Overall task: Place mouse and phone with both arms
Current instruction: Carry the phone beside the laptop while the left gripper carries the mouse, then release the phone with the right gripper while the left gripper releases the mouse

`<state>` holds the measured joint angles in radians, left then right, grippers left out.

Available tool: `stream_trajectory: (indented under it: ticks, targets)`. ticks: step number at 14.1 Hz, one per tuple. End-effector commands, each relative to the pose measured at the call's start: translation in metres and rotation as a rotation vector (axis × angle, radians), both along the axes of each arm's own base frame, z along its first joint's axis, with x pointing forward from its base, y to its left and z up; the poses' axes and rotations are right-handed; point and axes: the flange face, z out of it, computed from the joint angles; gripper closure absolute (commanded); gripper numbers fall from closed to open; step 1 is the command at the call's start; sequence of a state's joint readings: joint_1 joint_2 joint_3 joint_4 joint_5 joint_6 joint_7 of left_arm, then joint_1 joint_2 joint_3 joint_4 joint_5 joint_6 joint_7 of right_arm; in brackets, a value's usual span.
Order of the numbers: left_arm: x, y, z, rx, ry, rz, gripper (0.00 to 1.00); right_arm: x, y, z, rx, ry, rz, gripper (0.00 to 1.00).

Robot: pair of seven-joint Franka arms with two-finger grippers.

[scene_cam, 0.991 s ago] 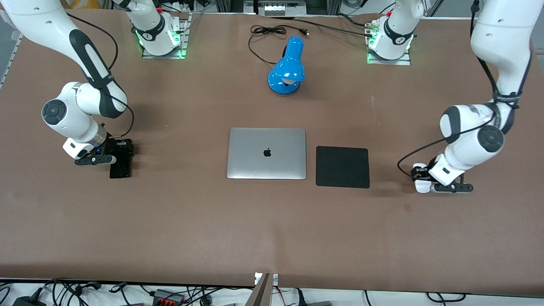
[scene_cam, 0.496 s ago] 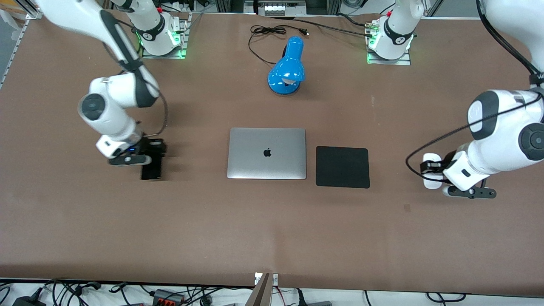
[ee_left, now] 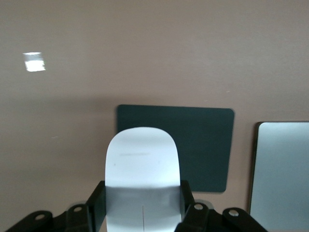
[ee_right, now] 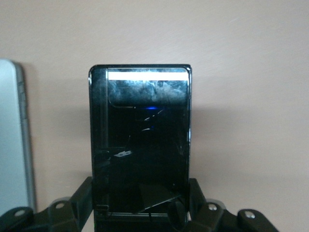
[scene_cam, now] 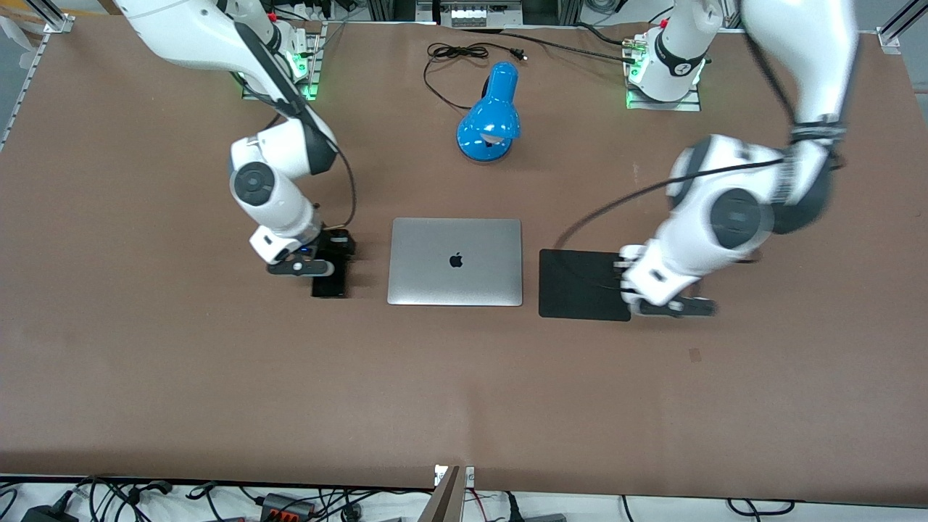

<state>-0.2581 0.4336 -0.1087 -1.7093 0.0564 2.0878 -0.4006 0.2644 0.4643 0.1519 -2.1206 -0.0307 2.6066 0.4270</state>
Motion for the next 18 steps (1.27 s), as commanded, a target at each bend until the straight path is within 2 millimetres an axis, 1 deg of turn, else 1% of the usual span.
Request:
stream_trajectory:
  ticks: [1,2,3,4,5,6,7,8,9,10,11,12,13,14,15,16,17,18]
  targets:
    - [-0.024,-0.002,-0.048,0.034,-0.101,0.029,0.65,0.001,0.016,-0.011,0.011,0.006,-0.009,0.99]
    - [-0.034,-0.012,-0.064,0.034,-0.121,0.037,0.65,-0.001,0.019,-0.016,0.011,0.008,-0.004,0.99]
    - [-0.042,-0.022,-0.080,0.043,-0.133,0.030,0.65,-0.004,0.021,-0.020,0.009,0.015,0.000,0.96]
    - [-0.046,-0.023,-0.091,0.052,-0.145,0.031,0.65,-0.005,0.020,-0.024,0.007,0.021,0.000,0.87]
    - [-0.049,-0.024,-0.100,0.051,-0.159,0.033,0.65,-0.005,0.020,-0.026,0.007,0.025,-0.001,0.73]
    - [-0.055,-0.024,-0.111,0.040,-0.164,0.040,0.65,-0.005,0.019,-0.027,0.008,0.027,-0.008,0.23]
    - [-0.060,-0.025,-0.126,0.014,-0.181,0.041,0.65,-0.003,0.017,-0.025,0.008,0.027,-0.030,0.00]
    - [-0.062,-0.024,-0.136,-0.004,-0.192,0.054,0.65,0.000,0.015,-0.021,0.011,0.018,-0.033,0.00]
    - [-0.060,-0.020,-0.143,-0.006,-0.193,0.070,0.63,0.011,0.009,-0.007,0.015,0.001,-0.036,0.00]
    - [-0.061,-0.019,-0.147,-0.003,-0.187,0.073,0.63,0.020,-0.002,0.012,0.009,-0.001,-0.050,0.00]
    - [-0.062,-0.020,-0.151,-0.002,-0.183,0.071,0.63,0.033,-0.015,0.041,-0.006,0.004,-0.060,0.00]
    - [-0.062,-0.020,-0.151,-0.003,-0.183,0.076,0.60,0.047,-0.032,0.070,-0.023,0.023,-0.082,0.00]
    - [-0.062,-0.020,-0.151,-0.003,-0.183,0.076,0.35,0.064,-0.052,0.109,-0.038,0.043,-0.094,0.00]
    - [-0.061,-0.021,-0.148,-0.005,-0.188,0.076,0.00,0.077,-0.073,0.143,-0.048,0.059,-0.093,0.00]
    - [-0.058,-0.019,-0.142,-0.006,-0.196,0.078,0.00,0.088,-0.093,0.178,-0.053,0.061,-0.081,0.00]
    - [-0.056,-0.018,-0.135,-0.006,-0.203,0.077,0.00,0.097,-0.115,0.208,-0.059,0.064,-0.073,0.00]
    - [-0.052,-0.016,-0.125,-0.009,-0.218,0.082,0.00,0.104,-0.146,0.238,-0.059,0.061,-0.070,0.00]
    - [-0.049,-0.015,-0.109,-0.015,-0.238,0.085,0.00,0.107,-0.174,0.257,-0.061,0.051,-0.065,0.00]
